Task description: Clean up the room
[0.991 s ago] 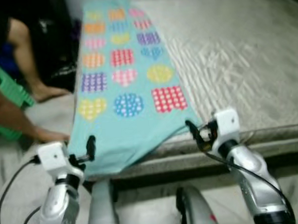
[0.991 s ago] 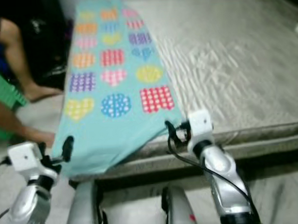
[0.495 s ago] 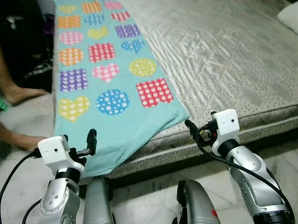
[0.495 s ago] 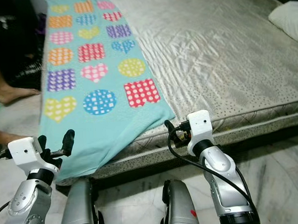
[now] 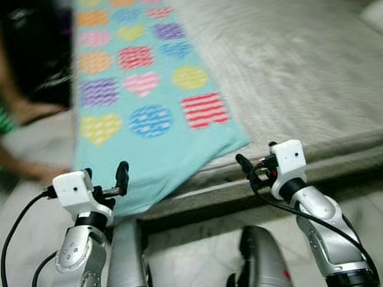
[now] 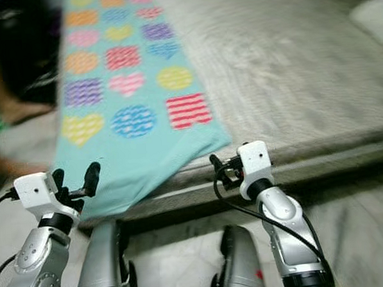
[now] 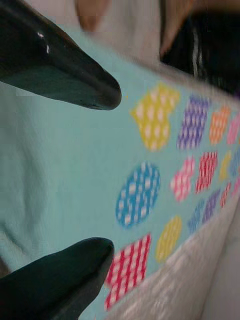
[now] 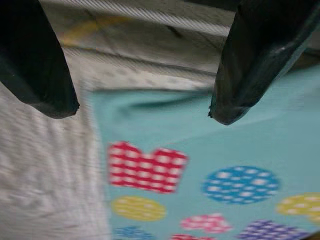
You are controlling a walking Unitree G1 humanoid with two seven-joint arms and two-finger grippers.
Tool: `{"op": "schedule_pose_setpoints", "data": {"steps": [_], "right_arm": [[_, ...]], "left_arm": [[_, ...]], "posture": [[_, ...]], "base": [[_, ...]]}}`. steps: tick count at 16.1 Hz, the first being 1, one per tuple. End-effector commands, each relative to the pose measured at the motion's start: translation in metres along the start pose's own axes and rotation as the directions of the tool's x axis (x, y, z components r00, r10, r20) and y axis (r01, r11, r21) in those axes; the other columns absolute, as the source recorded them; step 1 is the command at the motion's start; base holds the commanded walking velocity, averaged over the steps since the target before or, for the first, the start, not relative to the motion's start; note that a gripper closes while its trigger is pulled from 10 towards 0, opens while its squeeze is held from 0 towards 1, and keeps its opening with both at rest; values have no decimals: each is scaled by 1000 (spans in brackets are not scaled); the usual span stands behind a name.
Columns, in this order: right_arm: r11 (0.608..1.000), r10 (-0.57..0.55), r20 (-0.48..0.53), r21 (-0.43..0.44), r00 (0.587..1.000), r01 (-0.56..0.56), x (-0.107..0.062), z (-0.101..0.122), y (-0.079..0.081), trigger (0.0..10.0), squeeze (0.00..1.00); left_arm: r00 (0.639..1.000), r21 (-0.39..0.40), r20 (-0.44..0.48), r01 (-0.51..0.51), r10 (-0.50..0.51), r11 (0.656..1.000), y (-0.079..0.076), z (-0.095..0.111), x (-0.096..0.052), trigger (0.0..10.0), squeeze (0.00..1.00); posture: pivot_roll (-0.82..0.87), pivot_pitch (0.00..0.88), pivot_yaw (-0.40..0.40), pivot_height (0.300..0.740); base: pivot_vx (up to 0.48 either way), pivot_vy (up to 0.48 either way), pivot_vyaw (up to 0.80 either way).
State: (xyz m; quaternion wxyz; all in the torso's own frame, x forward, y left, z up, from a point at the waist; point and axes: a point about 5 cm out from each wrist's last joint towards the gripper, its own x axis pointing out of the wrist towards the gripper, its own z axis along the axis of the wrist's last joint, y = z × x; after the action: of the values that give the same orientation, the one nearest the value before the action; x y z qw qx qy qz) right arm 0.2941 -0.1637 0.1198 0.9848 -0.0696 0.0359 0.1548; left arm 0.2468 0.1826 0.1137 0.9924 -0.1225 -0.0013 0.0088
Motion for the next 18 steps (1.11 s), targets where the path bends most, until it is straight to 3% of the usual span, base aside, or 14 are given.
{"op": "schedule_pose_setpoints", "data": {"steps": [1,6,10,18], "right_arm": [[1000,0,13,13,1000,0,0,3,0,10000,0],[1000,4,15,13,1000,-4,-1,2,4,10000,0],[1000,4,13,11,1000,-4,0,2,4,10000,0],[1000,-11,10,25,1000,11,1,1,3,10000,0]], "left_arm": [[1000,-3,-5,-1,1,1000,1,0,-3,10000,0],[1000,-6,-7,12,-12,1000,-1,0,-1,10000,0],[1000,-12,1,28,-28,1000,-3,1,-1,10000,0],[999,-15,6,46,-46,999,-6,1,1,10000,0]], "posture": [[-82,197,-53,533],[-81,206,-48,533],[-82,208,-47,533],[-83,203,-44,533]], "base": [[0,0,0],[0,0,0],[0,0,744],[0,0,0]]}}
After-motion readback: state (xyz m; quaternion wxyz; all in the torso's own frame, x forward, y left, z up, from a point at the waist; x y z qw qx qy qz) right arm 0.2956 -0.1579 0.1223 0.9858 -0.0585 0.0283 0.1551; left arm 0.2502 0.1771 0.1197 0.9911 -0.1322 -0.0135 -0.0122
